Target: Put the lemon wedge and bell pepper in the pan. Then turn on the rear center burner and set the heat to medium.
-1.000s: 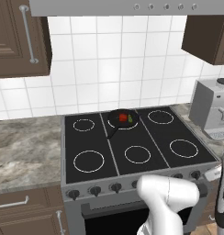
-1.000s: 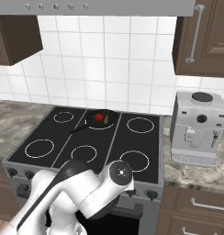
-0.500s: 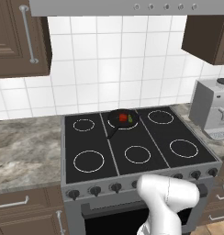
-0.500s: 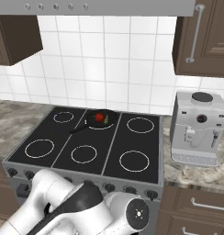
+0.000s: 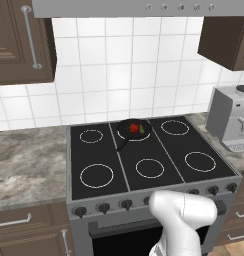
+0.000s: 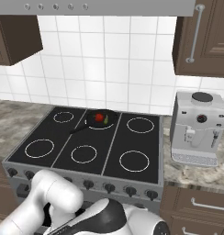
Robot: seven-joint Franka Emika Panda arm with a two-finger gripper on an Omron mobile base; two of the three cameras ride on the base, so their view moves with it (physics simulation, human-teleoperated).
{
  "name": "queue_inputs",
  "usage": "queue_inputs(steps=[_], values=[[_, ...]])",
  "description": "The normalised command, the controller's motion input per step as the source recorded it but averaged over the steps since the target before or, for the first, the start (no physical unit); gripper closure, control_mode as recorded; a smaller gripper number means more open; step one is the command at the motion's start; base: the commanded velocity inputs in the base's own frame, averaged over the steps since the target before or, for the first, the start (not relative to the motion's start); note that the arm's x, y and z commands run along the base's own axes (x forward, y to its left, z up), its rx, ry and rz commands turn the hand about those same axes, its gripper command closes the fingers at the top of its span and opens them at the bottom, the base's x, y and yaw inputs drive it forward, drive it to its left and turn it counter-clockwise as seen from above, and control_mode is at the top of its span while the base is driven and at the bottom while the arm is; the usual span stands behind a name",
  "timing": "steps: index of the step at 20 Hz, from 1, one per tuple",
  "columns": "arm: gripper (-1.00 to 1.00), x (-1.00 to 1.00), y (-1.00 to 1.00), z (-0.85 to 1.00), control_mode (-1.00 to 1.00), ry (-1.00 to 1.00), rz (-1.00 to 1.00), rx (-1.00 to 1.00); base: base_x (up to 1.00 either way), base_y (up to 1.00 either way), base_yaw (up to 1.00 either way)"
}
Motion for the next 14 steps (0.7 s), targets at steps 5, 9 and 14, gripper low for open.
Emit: queue_inputs(steps=[5,9,14], values=[[-1.0,0.0,0.0,0.09,-1.0,0.11,0.12,0.2,0.0,0.0,0.0],[-1.0,-0.01,0.0,0.01,-1.0,0.08,0.09,0.18,0.0,0.0,0.0],[-1.0,-0.28,0.0,0.0,-1.0,0.03,-0.02,0.14,0.0,0.0,0.0]])
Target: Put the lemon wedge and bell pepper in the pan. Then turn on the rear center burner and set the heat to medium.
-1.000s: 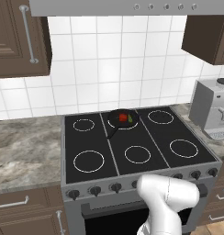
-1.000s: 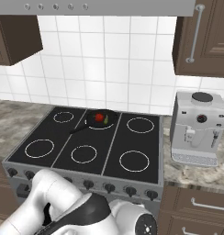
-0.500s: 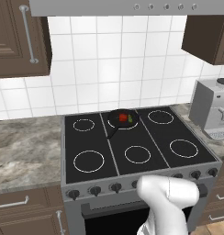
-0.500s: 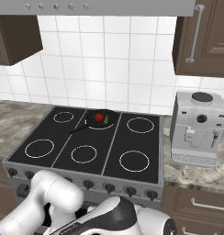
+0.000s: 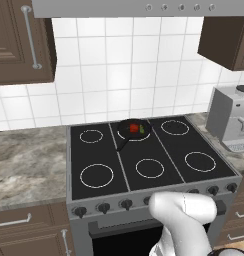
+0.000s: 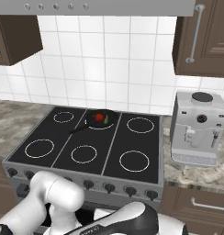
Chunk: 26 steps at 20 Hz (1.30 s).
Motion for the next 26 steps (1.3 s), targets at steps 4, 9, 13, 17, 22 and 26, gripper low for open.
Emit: queue_inputs(steps=[4,9,13,17,22,26], values=[[-1.0,-0.39,0.0,0.0,-1.0,-0.01,-0.14,0.09,0.0,0.0,0.0],[-1.0,-0.16,0.0,0.03,-1.0,-0.01,-0.11,0.06,0.0,0.0,0.0],[-1.0,0.03,0.05,0.17,-1.0,0.01,0.0,0.02,0.0,0.0,0.0],[-1.0,0.01,0.12,0.03,-1.0,0.08,-0.01,0.02,0.0,0.0,0.0],[-1.0,0.0,0.05,0.0,-1.0,0.18,-0.09,0.07,0.0,0.0,0.0],[-1.0,0.0,0.0,0.0,-1.0,0.24,-0.16,0.14,0.0,0.0,0.0]])
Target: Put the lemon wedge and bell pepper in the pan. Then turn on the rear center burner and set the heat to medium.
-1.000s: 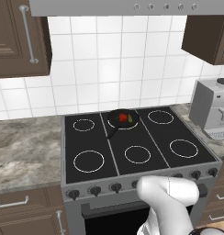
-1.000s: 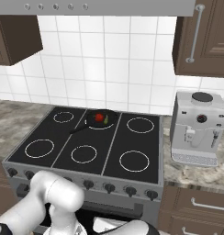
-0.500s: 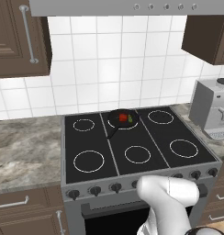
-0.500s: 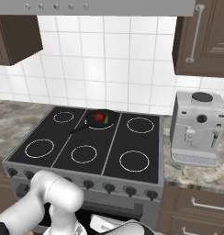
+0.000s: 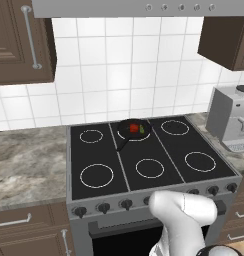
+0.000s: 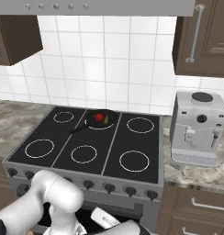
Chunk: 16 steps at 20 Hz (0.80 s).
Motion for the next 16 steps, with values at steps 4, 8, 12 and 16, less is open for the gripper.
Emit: queue_inputs(steps=[4,8,12,16], values=[[-1.0,0.0,0.0,0.0,-1.0,0.24,-0.19,0.12,0.0,0.0,0.0],[-1.0,0.0,0.03,0.0,-1.0,0.22,-0.2,0.11,0.0,0.0,0.0],[-1.0,0.02,0.11,0.0,-1.0,0.24,-0.21,0.09,0.0,0.0,0.0],[-1.0,0.1,0.28,0.0,-1.0,0.21,-0.25,0.03,0.0,0.0,0.0]])
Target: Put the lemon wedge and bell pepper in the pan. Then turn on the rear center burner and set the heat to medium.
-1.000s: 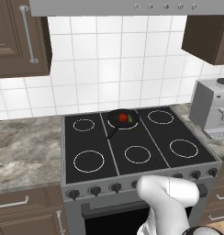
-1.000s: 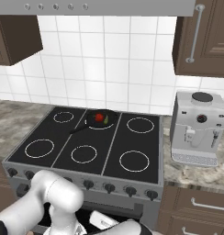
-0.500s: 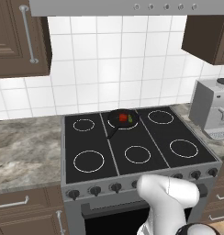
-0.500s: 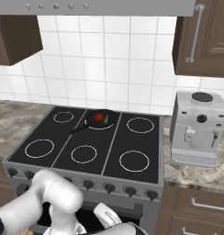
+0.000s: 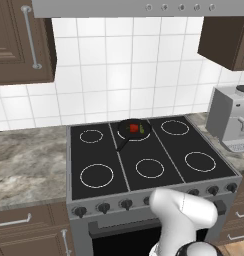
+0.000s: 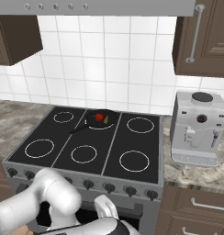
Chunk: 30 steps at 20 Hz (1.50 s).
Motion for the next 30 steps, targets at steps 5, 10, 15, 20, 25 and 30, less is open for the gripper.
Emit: queue_inputs(steps=[5,10,15,20,25,30], values=[[-1.0,0.17,0.31,0.0,-1.0,0.14,-0.27,0.0,0.0,0.0,0.0],[-1.0,0.2,0.01,0.0,-1.0,0.06,-0.13,0.0,0.0,0.0,0.0],[-1.0,0.1,0.0,0.0,-1.0,0.0,0.0,0.0,0.0,0.0,0.0],[-1.0,0.07,0.0,0.0,-1.0,0.0,0.0,0.0,0.0,0.0,0.0],[-1.0,0.1,0.0,0.0,-1.0,0.0,0.0,0.0,0.0,0.0,0.0],[-1.0,0.08,0.0,0.0,-1.0,0.0,0.0,0.02,0.0,0.0,0.0]])
